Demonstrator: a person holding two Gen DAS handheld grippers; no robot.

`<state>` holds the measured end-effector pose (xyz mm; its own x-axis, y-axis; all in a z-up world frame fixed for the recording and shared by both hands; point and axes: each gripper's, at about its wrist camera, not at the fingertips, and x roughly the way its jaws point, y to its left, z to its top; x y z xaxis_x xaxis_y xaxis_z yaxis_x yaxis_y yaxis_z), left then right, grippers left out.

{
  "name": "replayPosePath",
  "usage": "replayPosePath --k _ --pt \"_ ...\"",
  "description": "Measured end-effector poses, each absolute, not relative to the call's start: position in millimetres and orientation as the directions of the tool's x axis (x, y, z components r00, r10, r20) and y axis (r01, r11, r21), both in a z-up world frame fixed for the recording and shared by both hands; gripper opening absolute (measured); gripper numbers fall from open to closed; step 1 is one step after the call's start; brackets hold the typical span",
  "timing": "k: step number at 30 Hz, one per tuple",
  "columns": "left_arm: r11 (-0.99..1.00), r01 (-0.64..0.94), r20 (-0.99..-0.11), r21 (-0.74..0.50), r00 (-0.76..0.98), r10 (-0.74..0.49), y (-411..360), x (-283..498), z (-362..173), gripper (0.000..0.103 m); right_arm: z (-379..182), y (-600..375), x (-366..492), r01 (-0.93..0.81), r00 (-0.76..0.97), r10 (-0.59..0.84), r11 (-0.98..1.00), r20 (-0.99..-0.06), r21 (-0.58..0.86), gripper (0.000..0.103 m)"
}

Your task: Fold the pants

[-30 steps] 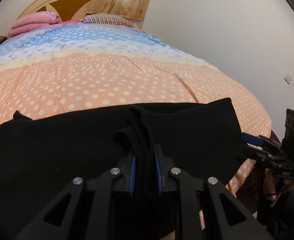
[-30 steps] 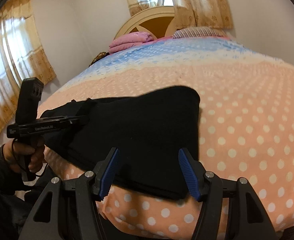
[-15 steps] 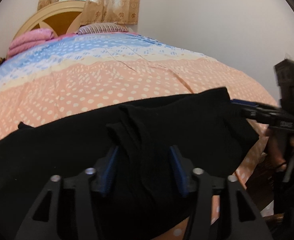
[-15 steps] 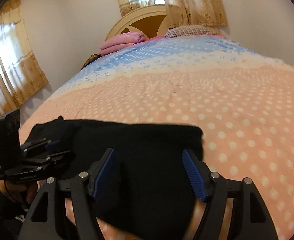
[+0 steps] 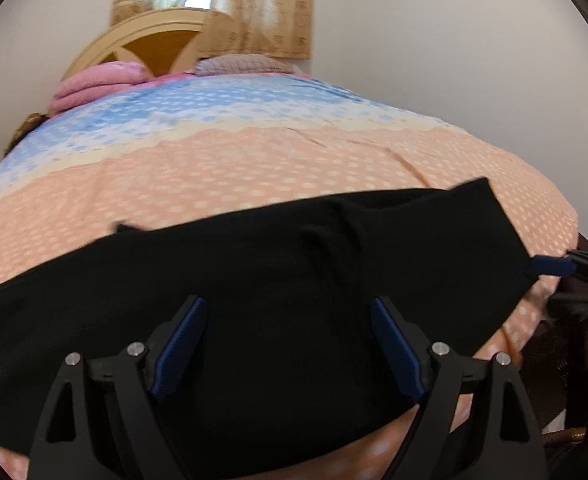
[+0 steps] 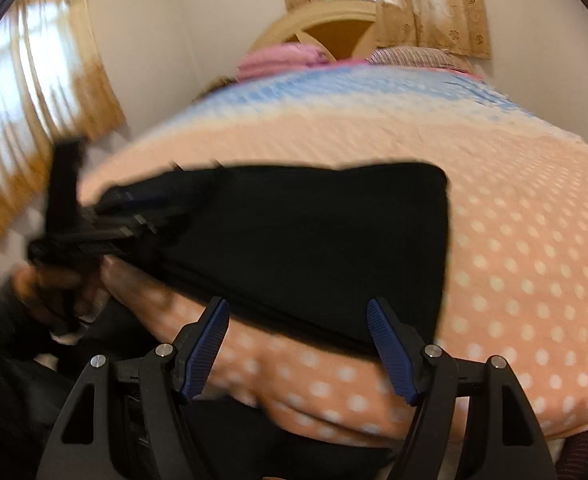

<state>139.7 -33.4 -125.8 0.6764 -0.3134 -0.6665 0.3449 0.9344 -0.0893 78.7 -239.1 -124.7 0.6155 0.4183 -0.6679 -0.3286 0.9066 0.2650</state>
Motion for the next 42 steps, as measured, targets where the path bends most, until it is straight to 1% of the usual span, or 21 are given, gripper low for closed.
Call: replayPosePath --k 1,4,8,10,12,13,14,16,18,21,24,27,29,30,31,32,35,39,40,41,42 --pt "0.943 0.320 -0.665 -0.092 0.685 -0.297 -22.3 140.1 -125.2 0.090 -122.3 -234.2 81.9 -0.335 0.619 0.428 0.902 -0.658 0.272 0.073" --pt "0.970 0.224 -0.674 -0.091 0.704 -0.226 23.0 140.8 -126.6 0.090 -121.3 -209.4 99.3 -0.363 0.610 0.458 0.887 -0.646 0.287 0.073" --pt "0.995 0.085 -0.678 -0.050 0.728 -0.096 84.0 138.0 -125.1 0.090 -127.0 -162.5 124.5 -0.450 0.567 0.528 0.841 -0.632 0.300 0.073" --pt "0.999 0.013 -0.680 -0.029 0.733 -0.030 115.0 135.5 -124.1 0.090 -132.8 -139.6 129.3 -0.499 0.522 0.569 0.808 -0.635 0.313 0.073" --pt "0.998 -0.061 -0.680 -0.012 0.732 0.037 144.1 133.4 -125.4 0.090 -147.0 -114.5 136.9 -0.543 0.439 0.598 0.771 -0.670 0.333 0.073" --pt "0.995 -0.098 -0.680 -0.008 0.730 0.067 158.5 133.1 -126.7 0.090 -158.1 -104.0 138.2 -0.549 0.398 0.586 0.768 -0.706 0.328 0.073" --pt "0.990 -0.143 -0.680 -0.003 0.726 0.102 172.7 133.1 -129.0 0.090 -163.3 -96.0 136.0 -0.550 0.433 0.551 0.788 -0.713 0.276 0.073" --pt "0.978 -0.207 -0.682 -0.013 0.717 0.143 197.1 133.1 -133.4 0.090 -162.1 -87.7 127.5 -0.574 0.463 0.526 0.791 -0.713 0.211 0.077" --pt "0.966 -0.253 -0.690 -0.052 0.709 0.149 217.7 134.1 -140.4 0.090 -157.2 -88.6 120.8 -0.595 0.459 0.531 0.779 -0.712 0.198 0.077" --pt "0.955 -0.273 -0.706 -0.113 0.699 0.116 232.0 137.7 -151.4 0.090 -150.4 -104.1 114.9 -0.595 0.456 0.578 0.763 -0.677 0.252 0.077" --pt "0.949 -0.268 -0.706 -0.163 0.704 0.077 233.4 138.3 -158.3 0.090 -147.9 -114.8 115.0 -0.556 0.499 0.574 0.787 -0.649 0.267 0.077" --pt "0.939 -0.276 -0.704 -0.204 0.708 0.055 234.9 141.5 -161.8 0.088 -145.9 -133.0 121.5 -0.503 0.524 0.577 0.803 -0.626 0.319 0.077" --pt "0.944 -0.259 -0.700 -0.204 0.713 0.044 231.1 141.7 -160.7 0.074 -146.3 -142.0 120.5 -0.473 0.536 0.580 0.808 -0.614 0.351 0.077" --pt "0.949 -0.244 -0.700 -0.201 0.713 0.035 228.7 141.6 -159.3 0.071 -147.0 -144.0 120.7 -0.465 0.539 0.579 0.810 -0.612 0.358 0.077" --pt "0.951 -0.234 -0.701 -0.200 0.713 0.028 227.8 141.1 -157.6 0.063 -148.0 -145.2 121.1 -0.457 0.541 0.577 0.813 -0.612 0.362 0.077" --pt "0.954 -0.224 -0.702 -0.201 0.712 0.019 226.1 143.1 -156.6 0.057 -148.4 -145.9 120.2 -0.454 0.541 0.575 0.814 -0.614 0.362 0.077" --pt "0.955 -0.231 -0.710 -0.184 0.704 0.034 222.8 144.7 -156.2 0.057 -152.6 -144.5 118.9 -0.454 0.533 0.575 0.813 -0.621 0.364 0.077" --pt "0.952 -0.223 -0.705 -0.210 0.709 0.011 228.3 145.1 -158.9 0.057 -155.4 -141.1 116.8 -0.465 0.527 0.576 0.811 -0.625 0.355 0.077" --pt "0.953 -0.222 -0.704 -0.208 0.710 0.012 227.7 144.2 -157.4 0.051 -155.0 -140.1 116.5 -0.467 0.528 0.575 0.812 -0.626 0.352 0.077" --pt "0.953 -0.222 -0.704 -0.206 0.710 0.013 227.2 142.0 -155.0 0.040 -154.7 -139.9 116.1 -0.467 0.530 0.573 0.812 -0.625 0.350 0.077" --pt "0.953 -0.225 -0.704 -0.201 0.710 0.019 226.5 138.2 -151.9 0.036 -154.5 -140.1 115.9 -0.467 0.531 0.574 0.812 -0.623 0.351 0.077"
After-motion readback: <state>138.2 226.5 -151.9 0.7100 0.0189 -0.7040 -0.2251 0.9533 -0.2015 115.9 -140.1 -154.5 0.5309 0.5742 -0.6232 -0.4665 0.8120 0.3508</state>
